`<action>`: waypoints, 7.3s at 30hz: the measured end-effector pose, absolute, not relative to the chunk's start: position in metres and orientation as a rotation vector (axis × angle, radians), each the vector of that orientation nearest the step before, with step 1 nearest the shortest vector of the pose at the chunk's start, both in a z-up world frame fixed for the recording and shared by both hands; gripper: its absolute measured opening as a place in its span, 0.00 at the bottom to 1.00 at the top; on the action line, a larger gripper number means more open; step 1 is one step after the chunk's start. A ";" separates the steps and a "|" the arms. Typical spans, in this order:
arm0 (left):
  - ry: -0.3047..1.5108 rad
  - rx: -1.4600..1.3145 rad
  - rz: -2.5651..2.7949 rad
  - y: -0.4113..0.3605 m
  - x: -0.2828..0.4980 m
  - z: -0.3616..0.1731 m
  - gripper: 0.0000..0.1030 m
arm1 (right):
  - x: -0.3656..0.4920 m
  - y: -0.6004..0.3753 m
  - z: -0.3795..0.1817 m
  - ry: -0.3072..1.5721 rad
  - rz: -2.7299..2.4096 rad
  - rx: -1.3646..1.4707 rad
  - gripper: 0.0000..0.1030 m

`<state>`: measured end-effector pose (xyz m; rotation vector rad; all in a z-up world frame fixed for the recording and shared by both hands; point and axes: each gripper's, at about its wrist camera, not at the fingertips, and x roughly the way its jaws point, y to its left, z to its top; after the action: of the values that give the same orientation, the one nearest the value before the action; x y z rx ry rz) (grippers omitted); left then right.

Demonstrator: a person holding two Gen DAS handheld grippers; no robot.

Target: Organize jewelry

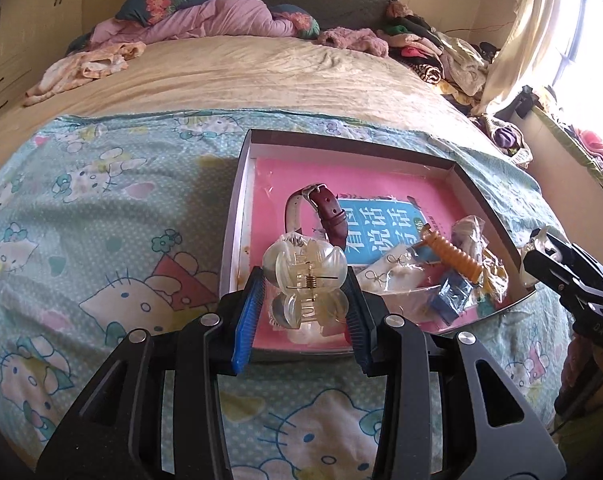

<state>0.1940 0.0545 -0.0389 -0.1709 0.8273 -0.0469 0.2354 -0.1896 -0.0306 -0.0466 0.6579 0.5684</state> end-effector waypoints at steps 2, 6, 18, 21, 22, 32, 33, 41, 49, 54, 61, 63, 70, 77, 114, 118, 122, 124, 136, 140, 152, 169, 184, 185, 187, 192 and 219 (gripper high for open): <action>0.833 -0.168 -0.047 0.055 0.197 -0.042 0.30 | 0.242 -0.186 -0.031 0.663 0.565 -0.047 0.70; 0.842 -0.165 -0.049 0.055 0.202 -0.045 0.30 | 0.250 -0.181 -0.036 0.675 0.560 -0.048 0.70; 0.856 -0.159 -0.056 0.053 0.211 -0.054 0.30 | 0.263 -0.182 -0.049 0.706 0.531 -0.021 0.70; 0.851 -0.158 -0.055 0.054 0.211 -0.054 0.30 | 0.263 -0.183 -0.049 0.703 0.525 -0.018 0.70; 0.849 -0.159 -0.054 0.054 0.212 -0.054 0.30 | 0.263 -0.183 -0.049 0.700 0.525 -0.018 0.70; 0.843 -0.134 -0.060 0.050 0.220 -0.053 0.30 | 0.264 -0.183 -0.050 0.694 0.517 -0.030 0.70; 0.842 -0.130 -0.060 0.050 0.220 -0.053 0.30 | 0.265 -0.182 -0.051 0.697 0.518 -0.032 0.70; 0.843 -0.130 -0.064 0.049 0.220 -0.054 0.30 | 0.269 -0.178 -0.055 0.714 0.523 -0.018 0.71; 0.845 -0.129 -0.060 0.049 0.220 -0.054 0.30 | 0.264 -0.182 -0.053 0.716 0.524 0.018 0.85; 0.848 -0.126 -0.059 0.049 0.220 -0.054 0.30 | 0.257 -0.189 -0.049 0.712 0.512 0.039 0.90; 0.844 -0.125 -0.040 0.050 0.216 -0.052 0.52 | 0.244 -0.199 -0.044 0.720 0.504 0.062 0.93; 0.832 -0.125 -0.032 0.051 0.213 -0.048 0.55 | 0.239 -0.199 -0.041 0.716 0.506 0.056 0.93; 0.793 -0.129 -0.026 0.053 0.197 -0.028 0.68 | 0.218 -0.202 -0.026 0.684 0.509 0.064 0.94; 0.737 -0.126 -0.038 0.050 0.167 -0.004 0.90 | 0.189 -0.205 -0.005 0.638 0.515 0.031 0.95; 0.714 -0.105 -0.074 0.016 0.059 -0.010 0.91 | 0.099 -0.194 -0.014 0.672 0.525 -0.021 0.96; 0.713 -0.108 -0.070 0.016 0.059 -0.010 0.91 | 0.097 -0.194 -0.014 0.673 0.526 -0.024 0.96; 0.713 -0.110 -0.063 0.018 0.057 -0.008 0.91 | 0.096 -0.195 -0.013 0.673 0.528 -0.027 0.96; 0.713 -0.110 -0.062 0.018 0.057 -0.008 0.91 | 0.095 -0.195 -0.013 0.671 0.526 -0.028 0.96; 0.713 -0.110 -0.057 0.020 0.054 -0.006 0.91 | 0.094 -0.196 -0.013 0.675 0.527 -0.032 0.96; 0.714 -0.111 -0.054 0.020 0.054 -0.006 0.91 | 0.094 -0.195 -0.013 0.677 0.527 -0.030 0.96; 0.714 -0.110 -0.049 0.024 0.053 -0.005 0.91 | 0.093 -0.196 -0.014 0.673 0.523 -0.029 0.96; 0.719 -0.106 -0.042 0.026 0.052 -0.004 0.91 | 0.093 -0.196 -0.016 0.678 0.524 -0.030 0.96; 0.729 -0.096 -0.041 0.026 0.049 -0.007 0.91 | 0.094 -0.196 -0.017 0.683 0.521 -0.034 0.96; 0.730 -0.096 -0.040 0.024 0.051 -0.009 0.91 | 0.093 -0.196 -0.018 0.685 0.518 -0.034 0.96; 0.732 -0.095 -0.040 0.024 0.051 -0.009 0.91 | 0.095 -0.197 -0.018 0.687 0.515 -0.033 0.96; 0.741 -0.091 -0.028 0.023 0.054 -0.013 0.91 | 0.099 -0.201 -0.021 0.696 0.503 -0.030 0.96; 0.895 -0.300 0.475 0.256 0.192 -0.066 0.91 | 0.297 -0.407 -0.080 0.853 -0.101 0.108 0.96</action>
<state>0.1923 0.2557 -0.0663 -0.2999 0.8951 0.4753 0.2975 -0.4066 -0.0805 0.1080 0.8532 -0.1008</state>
